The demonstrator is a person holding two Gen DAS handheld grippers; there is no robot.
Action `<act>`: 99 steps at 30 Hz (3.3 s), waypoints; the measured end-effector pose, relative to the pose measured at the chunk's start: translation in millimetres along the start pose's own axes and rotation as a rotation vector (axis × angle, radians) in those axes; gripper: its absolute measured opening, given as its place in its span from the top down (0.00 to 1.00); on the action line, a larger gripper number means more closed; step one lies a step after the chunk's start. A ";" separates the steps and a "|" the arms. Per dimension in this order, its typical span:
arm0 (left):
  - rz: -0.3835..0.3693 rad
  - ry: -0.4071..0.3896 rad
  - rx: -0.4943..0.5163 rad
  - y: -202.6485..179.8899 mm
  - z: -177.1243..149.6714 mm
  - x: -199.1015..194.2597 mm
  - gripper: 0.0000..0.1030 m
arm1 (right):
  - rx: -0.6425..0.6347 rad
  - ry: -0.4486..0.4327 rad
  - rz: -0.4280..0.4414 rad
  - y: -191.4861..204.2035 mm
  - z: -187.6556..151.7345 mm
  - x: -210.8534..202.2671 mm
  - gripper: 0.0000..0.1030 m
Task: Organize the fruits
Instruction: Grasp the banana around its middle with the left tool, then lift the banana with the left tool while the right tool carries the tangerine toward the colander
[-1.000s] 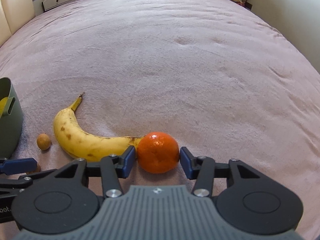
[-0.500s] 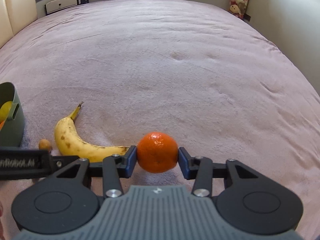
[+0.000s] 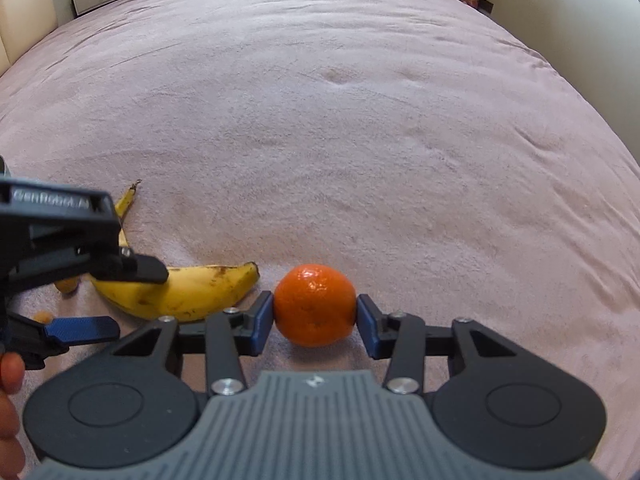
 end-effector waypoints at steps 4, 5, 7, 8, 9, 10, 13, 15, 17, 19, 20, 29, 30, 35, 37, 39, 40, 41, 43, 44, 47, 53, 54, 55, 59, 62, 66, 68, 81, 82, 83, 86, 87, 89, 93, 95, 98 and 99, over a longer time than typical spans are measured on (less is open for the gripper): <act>0.023 0.022 -0.055 -1.4 5.8 10.2 0.20 | -0.011 0.001 0.004 0.4 0.0 0.8 0.59; 0.032 0.029 -0.056 -2.6 6.4 12.2 0.20 | -0.010 0.001 0.004 0.1 0.0 1.0 0.59; 0.051 0.040 -0.038 -4.8 6.7 14.2 0.24 | -0.009 0.003 0.005 0.4 0.9 0.7 0.59; 0.050 0.041 -0.029 -7.5 7.8 15.4 0.27 | -0.008 0.004 0.006 0.3 1.0 0.7 0.59; 0.046 0.038 -0.024 -8.0 8.1 15.1 0.31 | -0.008 0.006 0.007 0.3 1.0 0.7 0.59; 0.038 0.035 -0.018 -9.6 8.8 15.6 0.35 | -0.008 0.008 0.006 0.8 0.7 0.1 0.59; 0.014 0.048 -0.004 -10.0 11.1 16.9 0.39 | -0.013 0.015 -0.007 0.3 0.6 -2.3 0.59; 0.003 0.055 0.025 -9.6 13.0 15.1 0.44 | -0.017 0.012 -0.022 -0.4 3.1 -5.1 0.59; 0.003 0.063 0.074 -8.5 14.3 11.3 0.46 | -0.013 0.000 -0.031 -3.3 6.1 -11.5 0.59; 0.014 0.075 0.141 -8.0 16.1 7.2 0.49 | -0.006 -0.013 -0.035 -6.7 10.3 -17.8 0.59; 0.017 0.082 0.168 -6.8 16.9 5.0 0.50 | -0.004 -0.019 -0.034 -7.6 12.1 -20.9 0.59; 0.050 0.227 0.491 -1.0 -11.7 -23.0 0.56 | -0.020 0.039 0.092 13.1 -1.0 -31.8 0.59; 0.058 0.244 0.532 1.1 -17.0 -25.3 0.56 | -0.026 0.057 0.104 15.9 -5.6 -30.4 0.59; 0.046 0.335 0.634 16.9 -33.5 -32.4 0.55 | -0.052 0.155 0.179 33.0 -32.1 -22.9 0.59; 0.043 0.328 0.591 26.0 -31.2 -31.8 0.55 | -0.070 0.181 0.191 39.2 -39.5 -18.9 0.59; 0.058 0.303 0.581 31.4 -30.3 -29.7 0.54 | -0.090 0.184 0.184 42.6 -43.3 -16.1 0.59; 0.063 0.286 0.574 31.5 -32.2 -31.1 0.53 | -0.102 0.181 0.180 44.3 -43.1 -15.5 0.59; 0.072 0.263 0.562 29.6 -30.9 -27.6 0.50 | -0.107 0.179 0.179 44.2 -42.8 -15.0 0.59; 0.116 0.214 0.537 31.3 -36.6 -26.7 0.43 | -0.104 0.179 0.180 42.3 -42.0 -14.3 0.58; 0.137 0.185 0.534 32.1 -41.5 -27.5 0.42 | -0.103 0.179 0.182 41.7 -42.1 -14.2 0.58; 0.183 0.100 0.568 33.7 -54.7 -29.1 0.40 | -0.099 0.184 0.180 39.6 -43.8 -13.8 0.58; 0.205 0.019 0.575 34.8 -67.8 -26.5 0.38 | -0.072 0.199 0.172 31.1 -49.3 -11.2 0.58; 0.202 0.000 0.571 36.5 -69.9 -26.3 0.37 | -0.062 0.204 0.171 29.9 -50.6 -9.5 0.58; 0.199 -0.020 0.566 38.6 -71.5 -29.9 0.36 | -0.051 0.215 0.169 28.5 -53.1 -6.8 0.58; 0.210 -0.105 0.547 41.3 -78.3 -31.1 0.37 | -0.081 0.214 0.134 30.3 -61.4 1.5 0.58; 0.216 -0.131 0.556 39.9 -79.6 -32.0 0.38 | -0.097 0.208 0.123 30.7 -60.7 0.2 0.58; 0.238 -0.148 0.632 34.7 -81.4 -32.0 0.38 | -0.092 0.212 0.131 27.6 -59.8 0.5 0.58; 0.257 -0.161 0.677 30.8 -83.7 -31.6 0.38 | -0.086 0.213 0.122 26.2 -58.1 -1.3 0.57; 0.282 -0.166 0.745 22.1 -87.8 -27.2 0.50 | -0.076 0.218 0.105 24.3 -54.2 -4.0 0.56; 0.274 -0.162 0.742 22.1 -86.7 -28.1 0.51 | -0.088 0.215 0.099 26.1 -54.2 -3.6 0.57; 0.265 -0.159 0.735 22.7 -85.5 -28.3 0.53 | -0.099 0.211 0.094 27.4 -54.2 -3.5 0.57; 0.236 -0.152 0.701 24.8 -82.1 -31.5 0.55 | -0.117 0.204 0.084 30.2 -53.9 -4.7 0.58; 0.226 -0.155 0.689 25.6 -80.7 -33.4 0.56 | -0.119 0.199 0.082 30.7 -53.1 -5.4 0.58; 0.211 -0.156 0.676 26.9 -79.2 -35.0 0.56 | -0.126 0.194 0.078 32.4 -51.2 -5.7 0.58; 0.186 -0.161 0.663 27.0 -78.2 -43.7 0.57 | -0.123 0.187 0.075 34.0 -46.9 -7.8 0.58; 0.170 -0.170 0.659 25.1 -76.8 -50.6 0.57 | -0.112 0.182 0.085 35.9 -43.6 -11.4 0.58; 0.152 -0.182 0.651 24.2 -74.3 -58.3 0.57 | -0.123 0.159 0.091 41.6 -39.4 -18.7 0.58; 0.148 -0.184 0.647 24.3 -73.6 -61.1 0.57 | -0.130 0.152 0.092 43.6 -38.6 -20.7 0.58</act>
Point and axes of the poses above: each gripper's, at about its wrist camera, not at the fingertips, and x roughly the way its jaws point, y to its left, z to its top, the point moved 7 cm from there along x, roughly the way its jaws point, and after that the axes turned 8 degrees about x, right-handed, at the moved point
